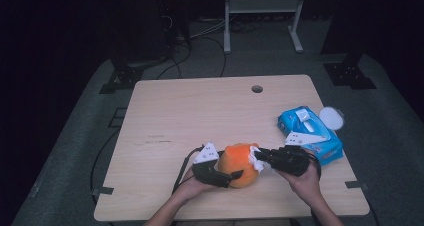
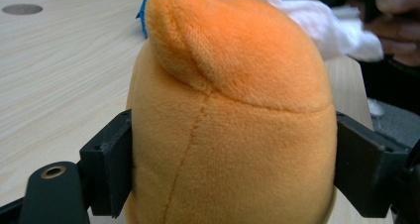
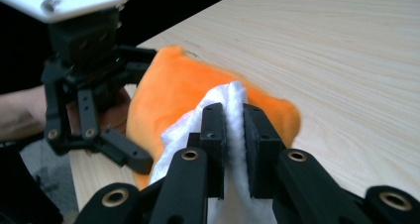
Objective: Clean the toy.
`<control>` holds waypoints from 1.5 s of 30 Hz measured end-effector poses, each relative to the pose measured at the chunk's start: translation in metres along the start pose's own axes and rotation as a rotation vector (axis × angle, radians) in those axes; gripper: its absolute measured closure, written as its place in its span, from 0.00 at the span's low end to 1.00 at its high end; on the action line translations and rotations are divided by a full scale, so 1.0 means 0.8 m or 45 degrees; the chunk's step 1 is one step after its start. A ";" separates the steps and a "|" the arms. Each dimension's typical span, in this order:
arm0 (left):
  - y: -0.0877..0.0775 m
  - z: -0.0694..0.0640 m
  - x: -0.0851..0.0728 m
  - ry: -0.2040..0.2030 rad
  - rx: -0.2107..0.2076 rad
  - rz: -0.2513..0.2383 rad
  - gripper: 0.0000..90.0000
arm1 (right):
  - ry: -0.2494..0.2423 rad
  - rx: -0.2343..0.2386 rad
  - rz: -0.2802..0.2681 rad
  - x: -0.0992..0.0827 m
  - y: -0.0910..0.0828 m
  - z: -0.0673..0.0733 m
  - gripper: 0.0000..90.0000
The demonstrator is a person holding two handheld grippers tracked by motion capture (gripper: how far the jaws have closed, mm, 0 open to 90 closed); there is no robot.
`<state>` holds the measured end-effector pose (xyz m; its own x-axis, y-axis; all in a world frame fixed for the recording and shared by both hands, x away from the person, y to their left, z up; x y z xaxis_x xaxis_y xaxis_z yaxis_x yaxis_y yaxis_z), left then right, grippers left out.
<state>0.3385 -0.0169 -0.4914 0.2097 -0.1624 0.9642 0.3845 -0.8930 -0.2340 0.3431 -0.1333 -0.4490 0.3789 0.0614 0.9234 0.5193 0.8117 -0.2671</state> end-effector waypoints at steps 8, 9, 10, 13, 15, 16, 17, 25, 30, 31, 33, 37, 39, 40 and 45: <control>0.003 -0.008 -0.002 0.055 0.010 0.001 0.18 | -0.125 0.125 0.007 0.008 0.015 0.064 0.89; 0.002 -0.008 -0.002 0.050 0.010 -0.001 0.18 | -0.138 0.120 0.020 0.006 0.017 0.067 0.89; 0.002 -0.007 -0.002 0.044 0.009 -0.005 0.18 | -0.157 0.108 0.022 0.006 0.018 0.067 0.89; 0.002 -0.009 -0.002 0.050 0.009 0.000 0.18 | -0.137 0.077 0.001 0.010 0.013 0.050 0.88; 0.002 -0.011 -0.002 0.080 0.000 0.005 0.18 | -0.122 0.011 -0.009 0.012 0.005 0.030 0.88; 0.002 -0.013 -0.003 0.105 -0.009 0.011 0.18 | -0.121 -0.028 -0.010 0.012 0.001 0.018 0.88; 0.001 -0.016 -0.003 0.121 -0.013 0.014 0.18 | -0.097 -0.059 -0.008 0.010 -0.002 0.006 0.88; -0.003 -0.025 -0.001 0.151 -0.083 0.039 0.11 | -0.057 -0.044 0.033 -0.002 -0.004 -0.002 0.90; -0.001 -0.026 -0.002 0.167 -0.065 0.027 0.14 | -0.044 0.001 0.031 0.000 -0.003 0.014 0.90; 0.001 -0.028 -0.002 0.178 -0.055 0.028 0.14 | -0.074 0.000 0.039 0.001 -0.001 0.021 0.90; 0.003 -0.033 -0.005 0.237 -0.045 0.034 0.15 | -0.087 0.048 0.031 0.004 0.002 0.038 0.90; 0.006 -0.039 -0.007 0.321 -0.028 0.055 0.15 | -0.147 0.101 0.025 0.010 0.006 0.063 0.90; 0.006 -0.041 -0.009 0.335 -0.033 0.059 0.15 | -0.178 0.051 0.015 0.012 0.003 0.054 0.90; 0.005 -0.042 -0.009 0.336 -0.042 0.061 0.15 | -0.172 0.034 0.021 0.012 0.002 0.047 0.91; 0.004 -0.053 -0.008 0.335 -0.124 0.034 0.15 | -0.073 -0.072 0.057 -0.002 -0.011 -0.005 0.90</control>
<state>0.3005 -0.0368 -0.4932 -0.0268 -0.2787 0.9600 0.2913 -0.9208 -0.2592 0.3407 -0.1429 -0.4491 0.3590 0.1317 0.9240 0.5456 0.7736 -0.3222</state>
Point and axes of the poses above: each handheld gripper's, and its own axes: y roughly forward along the jaws, x roughly out of its top, z roughly to its left, the point moved 10 cm from there along y, roughly forward along the jaws, and after that the axes turned 9 degrees about -z, right-handed, at the moved point
